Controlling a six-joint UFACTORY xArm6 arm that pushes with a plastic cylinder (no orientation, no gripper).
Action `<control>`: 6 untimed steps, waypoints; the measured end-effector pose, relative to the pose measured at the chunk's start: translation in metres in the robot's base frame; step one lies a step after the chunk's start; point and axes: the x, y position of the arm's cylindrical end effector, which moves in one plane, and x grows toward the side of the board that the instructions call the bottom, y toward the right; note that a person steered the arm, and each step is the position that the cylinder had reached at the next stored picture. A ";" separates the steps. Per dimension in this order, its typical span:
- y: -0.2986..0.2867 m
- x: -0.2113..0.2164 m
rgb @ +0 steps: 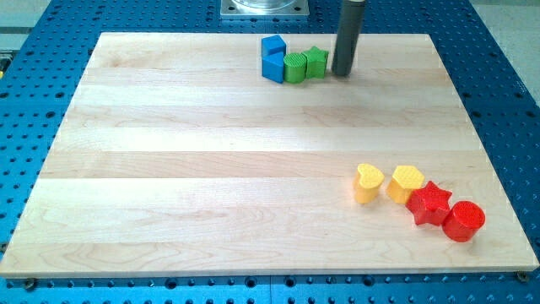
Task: Separate the green blocks from the triangle
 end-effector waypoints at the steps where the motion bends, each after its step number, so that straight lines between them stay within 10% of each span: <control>1: -0.022 -0.021; 6: -0.154 0.153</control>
